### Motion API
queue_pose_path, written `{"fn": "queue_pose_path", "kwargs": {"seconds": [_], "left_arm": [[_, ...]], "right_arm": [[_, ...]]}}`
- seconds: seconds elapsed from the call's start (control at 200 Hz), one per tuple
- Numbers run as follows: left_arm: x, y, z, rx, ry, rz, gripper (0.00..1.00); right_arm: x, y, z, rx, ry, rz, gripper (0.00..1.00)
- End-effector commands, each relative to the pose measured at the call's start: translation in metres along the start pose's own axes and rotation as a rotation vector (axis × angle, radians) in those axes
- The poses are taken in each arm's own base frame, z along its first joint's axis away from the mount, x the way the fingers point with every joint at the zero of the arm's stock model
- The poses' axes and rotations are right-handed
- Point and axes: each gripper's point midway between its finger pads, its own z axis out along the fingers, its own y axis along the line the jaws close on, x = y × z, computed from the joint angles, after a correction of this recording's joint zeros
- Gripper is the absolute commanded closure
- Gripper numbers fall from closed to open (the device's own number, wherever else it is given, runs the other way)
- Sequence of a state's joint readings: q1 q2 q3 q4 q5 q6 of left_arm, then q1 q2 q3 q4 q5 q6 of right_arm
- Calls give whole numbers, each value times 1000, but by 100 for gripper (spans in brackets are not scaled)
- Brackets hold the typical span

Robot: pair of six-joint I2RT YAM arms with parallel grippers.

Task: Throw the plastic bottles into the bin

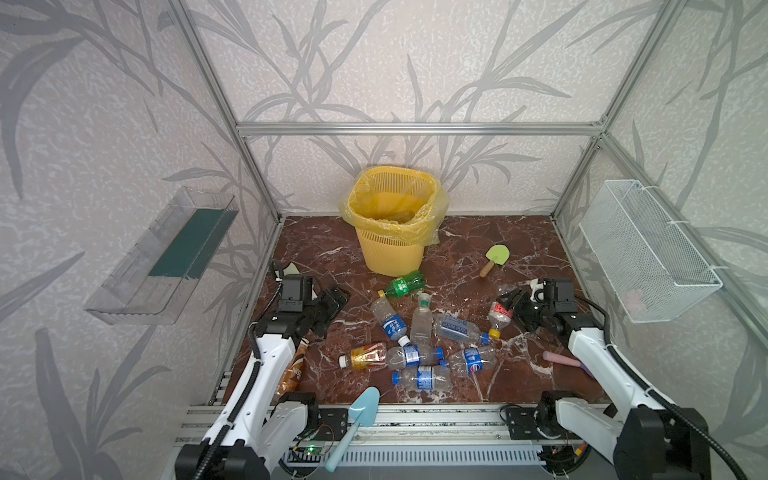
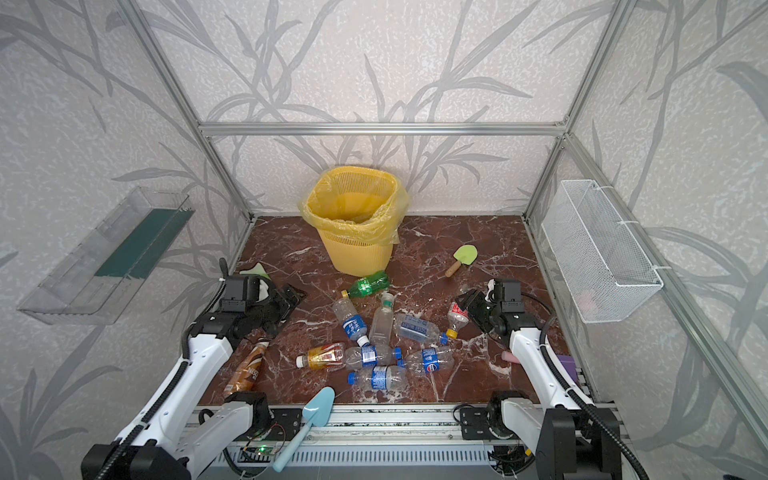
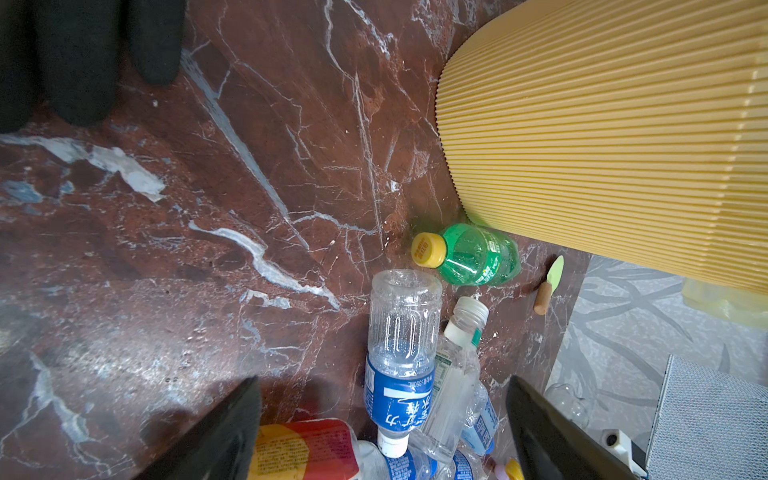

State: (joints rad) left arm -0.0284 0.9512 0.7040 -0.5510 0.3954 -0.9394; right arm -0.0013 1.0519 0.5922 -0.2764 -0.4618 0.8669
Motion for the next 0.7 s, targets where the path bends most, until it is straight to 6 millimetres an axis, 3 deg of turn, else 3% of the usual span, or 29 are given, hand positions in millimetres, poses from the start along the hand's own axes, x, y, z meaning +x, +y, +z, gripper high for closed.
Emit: {"fn": "queue_pose_path", "kwargs": {"seconds": [0.0,0.065,0.07,0.085,0.1,0.135,0.15,0.17,0.185,0.235,0.255,0.275,0.315,0.345,0.405,0.53,0.695], "left_arm": [[-2,-8,-2,26,-1,-3,8],[-5,-14,-6,38,-8,-3,8],[-5,-14,-6,38,-8,-3,8],[-7,-17,-7,43,-12,-2,8],[-7,-18,-8,44,-14,-2,8],[-10,-24,-12,52,-21,-1,8],[-12,-26,-14,57,-25,0,8],[-13,-30,-16,61,-28,0,8],[-14,-32,-17,63,-32,1,8],[-18,-40,-23,72,-42,5,8],[-20,-43,-26,77,-48,6,8],[-21,-46,-28,82,-50,8,8],[-23,-53,-33,95,-58,14,8],[-24,-55,-36,99,-60,19,8],[-26,-58,-40,103,-71,22,8],[-26,-42,-37,63,-106,22,8],[-18,-24,-26,37,-88,13,8]], "right_arm": [[-26,95,-29,-308,-31,10,38],[-39,154,-47,-435,-47,-21,38],[-42,168,-52,-461,-52,-32,38],[-44,181,-56,-486,-55,-40,38],[-46,210,-66,-543,-58,-64,37],[-51,253,-75,-618,-53,-96,36],[-51,283,-82,-666,-44,-124,36],[-49,300,-82,-687,-35,-142,35],[-52,331,-94,-729,-47,-182,33],[-61,375,-94,-740,-73,-220,29],[-65,383,-96,-739,-77,-214,27],[-72,388,-83,-718,-65,-186,25],[-80,387,-63,-696,-37,-137,21],[-84,379,-38,-667,1,-96,17],[-79,360,-16,-618,39,-82,12],[-69,302,-9,-511,4,-67,10],[-53,196,-8,-347,-49,-32,13]]}}
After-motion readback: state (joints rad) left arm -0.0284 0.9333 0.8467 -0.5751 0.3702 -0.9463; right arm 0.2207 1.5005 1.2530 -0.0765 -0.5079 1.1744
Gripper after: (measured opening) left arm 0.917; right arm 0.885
